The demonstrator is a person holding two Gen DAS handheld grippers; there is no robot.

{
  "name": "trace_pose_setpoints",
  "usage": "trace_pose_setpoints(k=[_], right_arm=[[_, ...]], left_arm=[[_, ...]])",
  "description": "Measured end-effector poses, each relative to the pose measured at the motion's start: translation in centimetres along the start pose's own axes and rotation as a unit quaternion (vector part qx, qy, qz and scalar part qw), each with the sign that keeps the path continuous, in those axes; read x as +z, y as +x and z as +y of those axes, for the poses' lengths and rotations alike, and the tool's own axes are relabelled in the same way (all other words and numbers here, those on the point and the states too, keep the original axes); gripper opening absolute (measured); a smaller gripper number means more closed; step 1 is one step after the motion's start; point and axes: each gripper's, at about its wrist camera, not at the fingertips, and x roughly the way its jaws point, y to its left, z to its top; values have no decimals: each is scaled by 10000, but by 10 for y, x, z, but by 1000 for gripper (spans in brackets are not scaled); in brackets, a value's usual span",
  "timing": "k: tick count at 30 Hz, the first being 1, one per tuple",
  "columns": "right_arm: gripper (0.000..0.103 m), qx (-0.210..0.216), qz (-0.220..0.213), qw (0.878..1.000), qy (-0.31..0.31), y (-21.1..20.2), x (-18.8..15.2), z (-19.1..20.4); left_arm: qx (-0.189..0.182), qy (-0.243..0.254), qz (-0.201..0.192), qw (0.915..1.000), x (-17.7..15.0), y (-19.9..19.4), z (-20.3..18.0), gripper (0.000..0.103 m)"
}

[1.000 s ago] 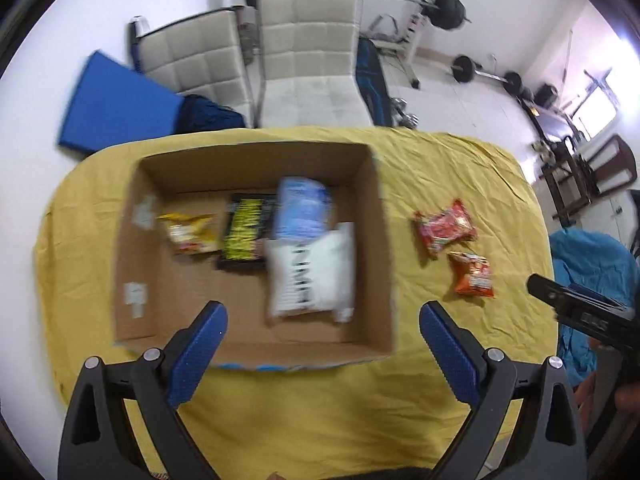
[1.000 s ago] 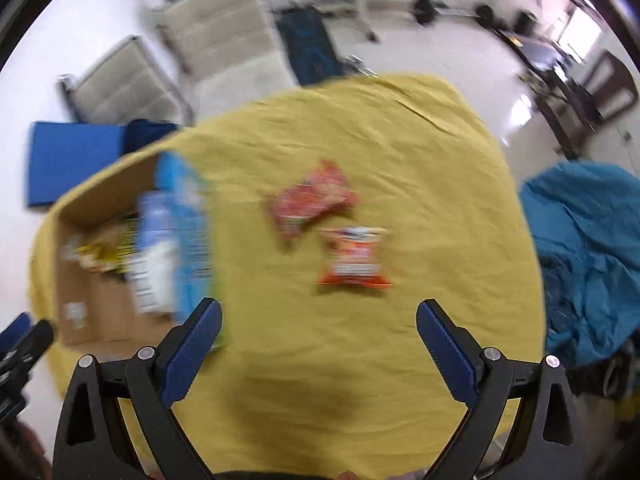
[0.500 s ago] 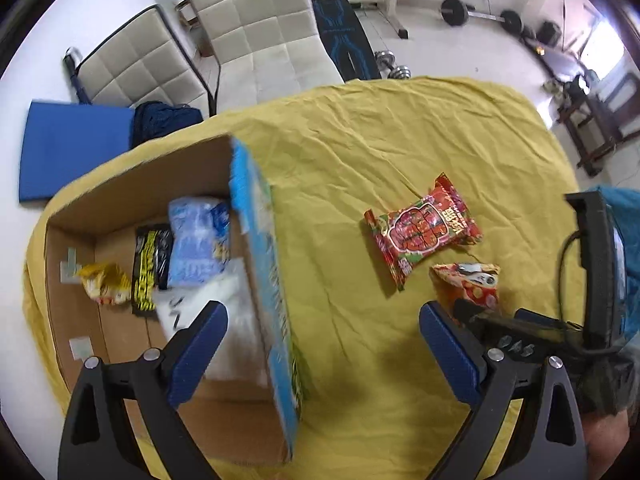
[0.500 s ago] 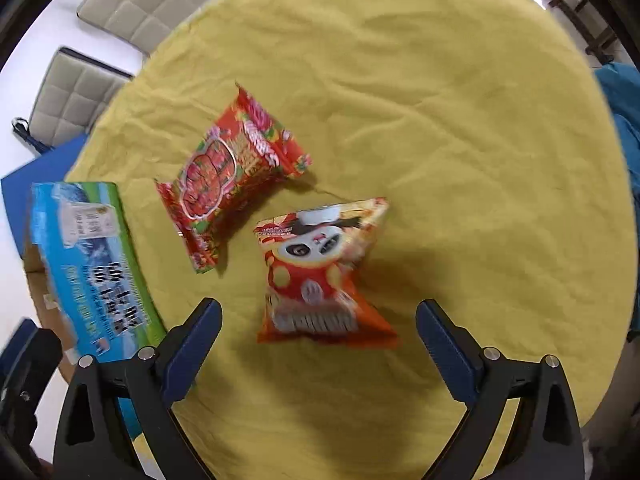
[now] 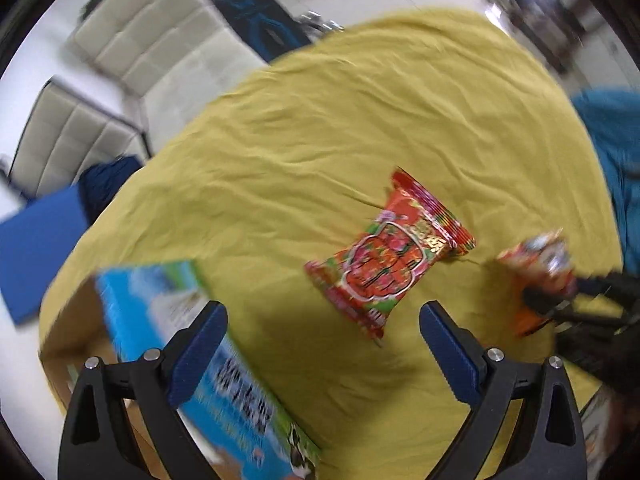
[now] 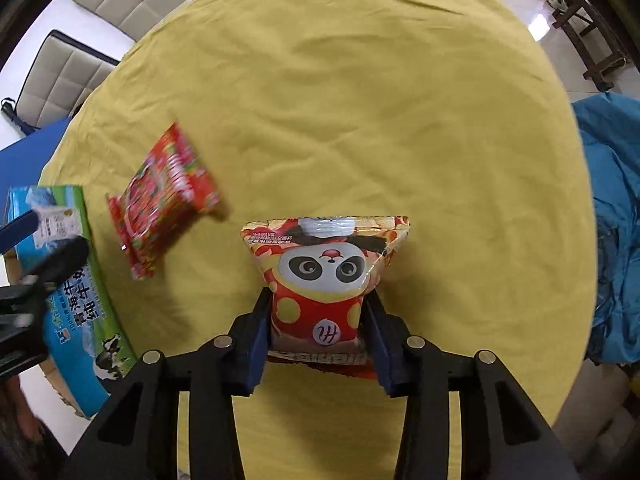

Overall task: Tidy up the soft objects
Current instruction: 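Grasp the red floral bag with the left tool while the right tool grasps the panda bag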

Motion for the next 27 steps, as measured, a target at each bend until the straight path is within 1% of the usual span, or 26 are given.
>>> trace_pose_setpoints(k=[2, 4, 7, 8, 9, 11, 12, 13, 14, 16, 17, 18, 20, 22, 23, 24, 27], right_arm=[[46, -36, 7, 10000, 51, -3, 6, -13], [46, -41, 17, 9999, 105, -3, 13, -25], [46, -4, 67, 9999, 119, -1, 16, -32], [46, 1, 75, 9999, 105, -3, 16, -36], [46, -10, 86, 9999, 82, -2, 17, -36], [46, -41, 86, 9999, 31, -2, 19, -39], [46, -54, 85, 9999, 18, -2, 19, -42], [46, -68, 82, 9999, 6, -3, 19, -41], [46, -84, 67, 9999, -22, -4, 18, -40], [46, -110, 40, 9999, -29, -2, 18, -37], [46, -108, 32, 9999, -20, -2, 17, -29], [46, -92, 24, 10000, 1, -3, 14, -30], [46, -57, 16, 10000, 58, -5, 8, -32], [46, -12, 37, 9999, 111, -4, 5, -33], [46, 13, 44, 9999, 134, -4, 2, -32], [46, 34, 62, 9999, 142, -3, 1, -34], [46, 117, 101, 9997, 213, 0, 3, -38]], left_arm=[[26, 358, 179, 9992, 10, 16, -12, 99], [-43, 716, 430, 9965, 19, 36, -25, 99], [-132, 904, 704, 9933, 28, 61, -34, 98], [-170, 928, 762, 9926, 29, 67, -36, 96], [-251, 940, 839, 9917, 32, 75, -38, 94], [-304, 927, 888, 9913, 36, 86, -40, 79], [-294, 893, 897, 9915, 38, 89, -39, 76], [-302, 822, 900, 9921, 40, 91, -38, 68], [-380, 679, 897, 9929, 40, 91, -34, 63], [-565, 285, 873, 9942, 40, 89, -26, 58], [-646, 14, 900, 9938, 38, 87, -22, 55], [-742, -284, 938, 9924, 35, 86, -17, 55], [-851, -833, 1037, 9875, 25, 86, -10, 54], [-854, -1324, 1061, 9818, 10, 84, -6, 54], [-847, -1445, 1087, 9799, 4, 84, -6, 54], [-936, -1646, 1142, 9752, -4, 84, -6, 55], [-1188, -2020, 1249, 9641, -15, 89, -5, 57]])
